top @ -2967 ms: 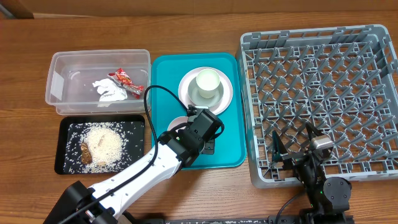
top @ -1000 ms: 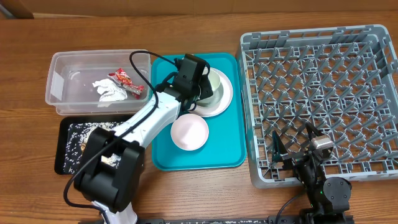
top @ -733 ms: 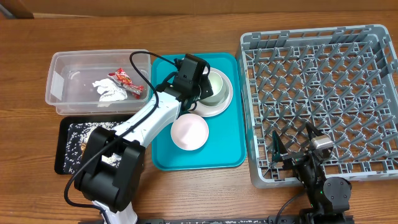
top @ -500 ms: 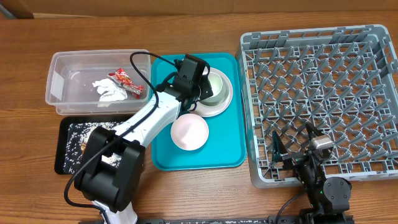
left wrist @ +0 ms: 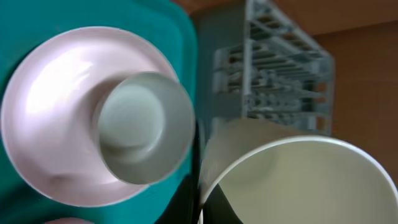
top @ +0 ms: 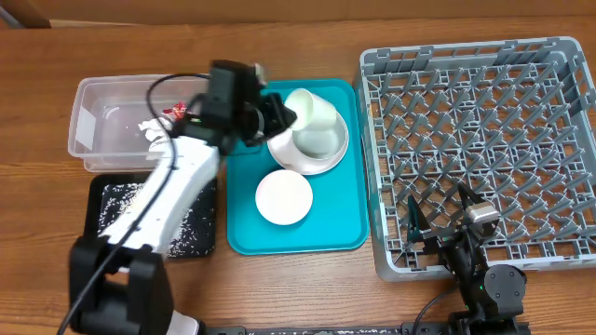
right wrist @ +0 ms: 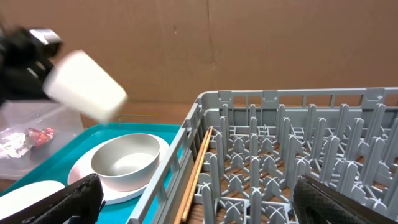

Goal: Sort waste into correct bins and load items into the dishwasher
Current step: 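Grasp the white cup off the white plate with the left gripper, then carry the white cup right toward the approaching right gripper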

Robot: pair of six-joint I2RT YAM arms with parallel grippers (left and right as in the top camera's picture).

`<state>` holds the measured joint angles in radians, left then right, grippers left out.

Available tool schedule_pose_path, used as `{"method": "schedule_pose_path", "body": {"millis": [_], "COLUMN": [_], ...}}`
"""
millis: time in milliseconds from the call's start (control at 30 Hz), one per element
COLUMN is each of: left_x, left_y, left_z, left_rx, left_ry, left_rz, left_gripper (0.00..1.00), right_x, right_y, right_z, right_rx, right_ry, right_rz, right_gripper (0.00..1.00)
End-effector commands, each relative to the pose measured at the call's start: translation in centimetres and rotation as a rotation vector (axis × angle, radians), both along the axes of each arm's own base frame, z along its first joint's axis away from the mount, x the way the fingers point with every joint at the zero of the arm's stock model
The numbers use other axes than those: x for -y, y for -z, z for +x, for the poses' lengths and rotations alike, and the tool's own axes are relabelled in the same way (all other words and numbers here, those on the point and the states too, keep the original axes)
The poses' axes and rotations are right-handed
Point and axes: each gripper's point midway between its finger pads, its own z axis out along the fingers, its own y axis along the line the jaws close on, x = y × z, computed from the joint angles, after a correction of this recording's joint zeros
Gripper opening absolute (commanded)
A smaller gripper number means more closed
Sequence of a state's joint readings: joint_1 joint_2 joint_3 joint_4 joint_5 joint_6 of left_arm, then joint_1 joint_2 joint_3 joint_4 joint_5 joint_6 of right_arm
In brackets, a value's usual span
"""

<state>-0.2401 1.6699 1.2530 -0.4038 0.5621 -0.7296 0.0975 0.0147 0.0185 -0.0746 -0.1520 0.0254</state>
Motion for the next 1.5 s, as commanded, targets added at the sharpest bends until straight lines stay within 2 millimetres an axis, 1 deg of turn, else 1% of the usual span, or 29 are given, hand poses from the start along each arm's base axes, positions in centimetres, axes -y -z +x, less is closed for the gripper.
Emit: {"method": "schedule_pose_path", "body": {"millis": [0, 33, 67, 133, 200, 300, 367, 400, 467, 567, 667, 733, 833, 933, 1000, 1100, 1300, 1467], "left_x": [0.7, 0.2, -0.2, -1.1, -1.4, -1.0, -0.4, -0.1, 0.6, 1.8, 2.8, 3.6, 4.3, 4.6, 4.7, 4.6, 5.3, 6.3], "left_y": [-5.5, -6.7, -7.4, -8.2, -7.9, -7.5, -7.4, -7.4, -7.4, -7.4, -7.5, -7.6, -7.9, -8.6, -9.6, -11.0, -11.0, -10.5], "left_z": [-3.0, -3.6, -4.0, -4.4, -4.7, -5.5, -6.0, -6.1, -6.5, -7.2, -7.8, -8.4, -9.2, -10.0, -10.6, -11.6, -12.2, -12.7], "left_rx": [0.024, 0.048, 0.073, 0.122, 0.118, 0.109, 0.1, 0.102, 0.105, 0.099, 0.092, 0.086, 0.081, 0.08, 0.085, 0.107, 0.106, 0.101], "left_ry": [0.281, 0.343, 0.38, 0.424, 0.428, 0.451, 0.469, 0.48, 0.503, 0.536, 0.566, 0.593, 0.629, 0.666, 0.705, 0.769, 0.794, 0.808], "left_rz": [-0.333, -0.402, -0.44, -0.475, -0.476, -0.47, -0.469, -0.469, -0.468, -0.471, -0.474, -0.483, -0.505, -0.549, -0.604, -0.686, -0.686, -0.656], "left_gripper": [0.04, 0.04, 0.04, 0.04, 0.04, 0.04, 0.04, 0.04, 0.04, 0.04, 0.04, 0.04, 0.04, 0.04, 0.04, 0.04, 0.04, 0.04], "right_x": [0.2, 0.1, 0.0, -0.6, -2.0, -4.2, -5.1, -5.5, -6.5, -7.5, -7.7, -8.4, -9.3, -10.8, -11.6, -12.4, -12.6, -12.7], "right_y": [0.1, 0.1, 0.1, 0.0, -0.3, -0.4, -0.8, -1.4, -3.1, -6.5, -9.2, -11.1, -12.5, -13.3, -13.8, -14.3, -13.8, -12.6], "right_z": [0.0, 0.0, 0.0, -0.2, -0.7, -1.9, -2.5, -2.9, -4.0, -5.3, -5.5, -5.4, -4.9, -4.8, -5.1, -5.3, -3.9, -2.5], "right_rx": [0.004, 0.005, 0.005, -0.009, -0.044, -0.085, -0.127, -0.136, -0.121, -0.103, -0.132, -0.188, -0.267, -0.316, -0.344, -0.356, -0.362, -0.411], "right_ry": [0.008, 0.005, -0.003, -0.04, -0.127, -0.267, -0.325, -0.358, -0.438, -0.521, -0.539, -0.577, -0.642, -0.774, -0.874, -0.977, -0.992, -0.983], "right_rz": [0.006, 0.007, 0.007, 0.07, 0.193, 0.248, 0.318, 0.337, 0.328, 0.316, 0.318, 0.323, 0.333, 0.338, 0.364, 0.374, 0.373, 0.395], "right_gripper": [1.0, 1.0, 1.0, 1.0, 1.0, 1.0, 1.0, 1.0, 1.0, 1.0, 1.0, 1.0, 1.0, 1.0, 1.0, 1.0, 1.0, 1.0]}}
